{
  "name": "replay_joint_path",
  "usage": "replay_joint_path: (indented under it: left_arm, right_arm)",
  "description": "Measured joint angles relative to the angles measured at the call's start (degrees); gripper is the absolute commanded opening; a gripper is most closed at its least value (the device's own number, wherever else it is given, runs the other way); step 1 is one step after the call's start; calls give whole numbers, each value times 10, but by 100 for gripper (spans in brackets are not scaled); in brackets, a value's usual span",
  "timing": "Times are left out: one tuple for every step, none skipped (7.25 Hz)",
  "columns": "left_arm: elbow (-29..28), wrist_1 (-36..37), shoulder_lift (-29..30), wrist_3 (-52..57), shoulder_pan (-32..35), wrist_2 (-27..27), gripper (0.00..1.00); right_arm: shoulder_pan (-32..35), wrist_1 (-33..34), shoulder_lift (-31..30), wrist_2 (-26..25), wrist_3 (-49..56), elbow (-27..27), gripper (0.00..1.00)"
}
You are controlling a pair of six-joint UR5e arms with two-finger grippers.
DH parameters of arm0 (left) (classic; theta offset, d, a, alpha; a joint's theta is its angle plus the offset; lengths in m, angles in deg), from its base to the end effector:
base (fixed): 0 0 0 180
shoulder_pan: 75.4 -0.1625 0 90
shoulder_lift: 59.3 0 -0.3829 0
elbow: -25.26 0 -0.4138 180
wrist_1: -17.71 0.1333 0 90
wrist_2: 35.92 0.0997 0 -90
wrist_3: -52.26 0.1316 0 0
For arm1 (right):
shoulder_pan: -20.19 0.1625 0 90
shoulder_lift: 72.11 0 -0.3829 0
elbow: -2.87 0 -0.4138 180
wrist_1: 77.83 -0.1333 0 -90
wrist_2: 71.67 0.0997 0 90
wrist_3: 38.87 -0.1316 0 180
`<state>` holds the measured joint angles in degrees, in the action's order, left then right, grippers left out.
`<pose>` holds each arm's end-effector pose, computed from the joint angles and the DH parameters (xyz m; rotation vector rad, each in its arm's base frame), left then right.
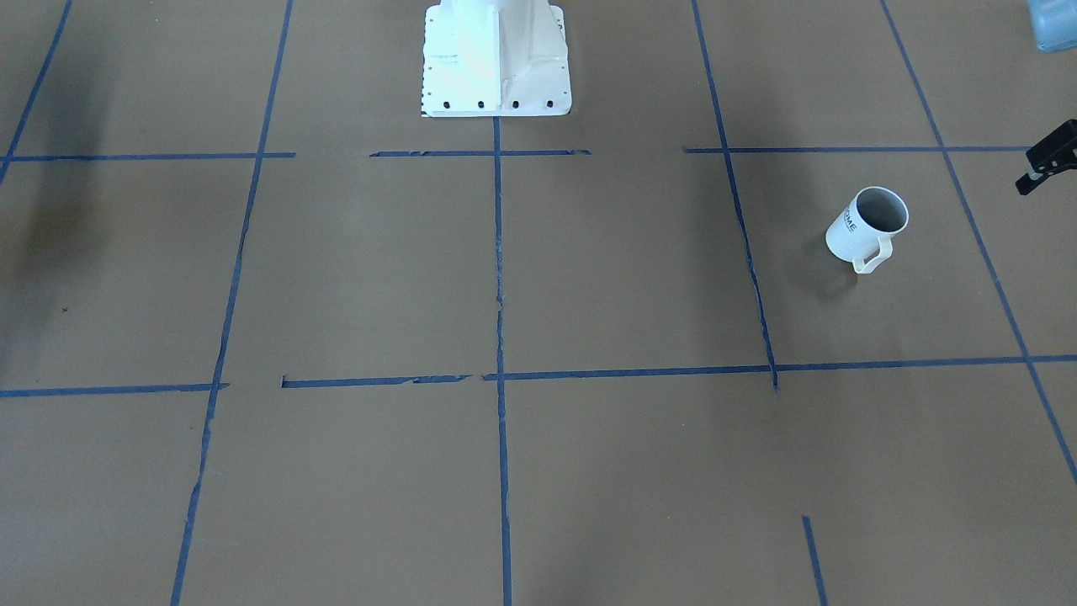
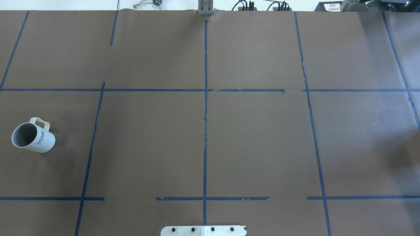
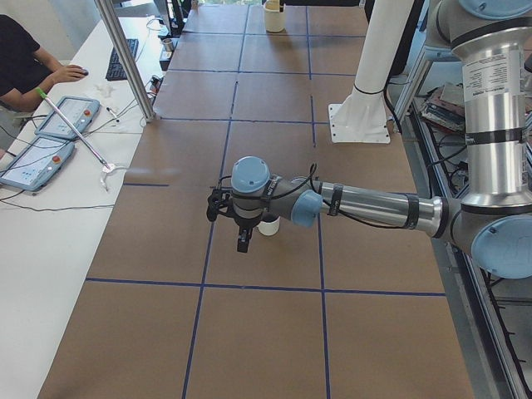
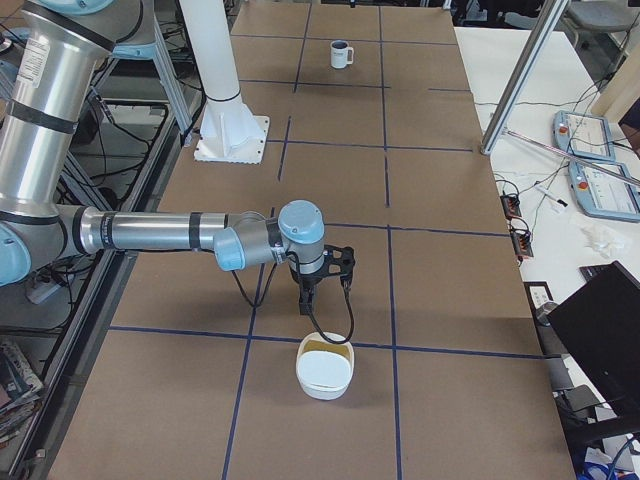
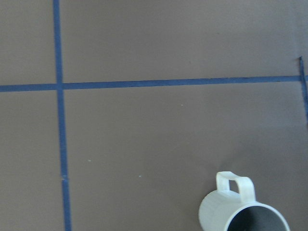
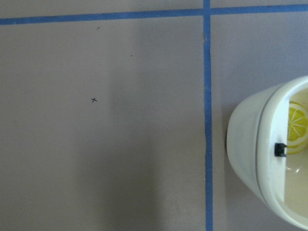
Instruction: Left arm hands cup to right arm to dump lemon
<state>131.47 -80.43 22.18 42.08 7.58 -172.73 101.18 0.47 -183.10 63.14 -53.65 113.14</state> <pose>0.0208 -0.4749 0.5453 0.1363 0.8412 0.0611 -0.0214 -0.3938 0.5979 0.0172 -0.8002 0.0203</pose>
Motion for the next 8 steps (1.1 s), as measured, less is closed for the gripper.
replay_joint_path:
  left_arm:
    - [0, 55, 13, 47, 33, 1, 100]
    - [1, 94, 20, 75, 63, 1, 100]
    - [4, 115, 22, 87, 84, 0, 100]
    - [6, 122, 19, 91, 94, 0, 100]
    - [7, 125, 10, 101, 98, 0, 100]
    - [6, 127, -3, 119, 99, 0, 100]
    - [7, 128, -12, 134, 99, 1, 100]
    - [11, 136, -19, 141, 98, 1, 100]
  right_arm:
    - [18, 36, 3, 4, 58, -6, 100]
    - [31, 67, 8, 5, 103, -9, 100]
    - [37, 82, 11, 6, 122, -10, 100]
    - [39, 86, 9, 6, 129, -11, 100]
    - [40, 86, 5, 6, 131, -11, 100]
    - [41, 84, 2, 6, 131, -11, 100]
    - [41, 83, 0, 5, 130, -13, 100]
    - [41, 82, -3, 9, 129, -14, 100]
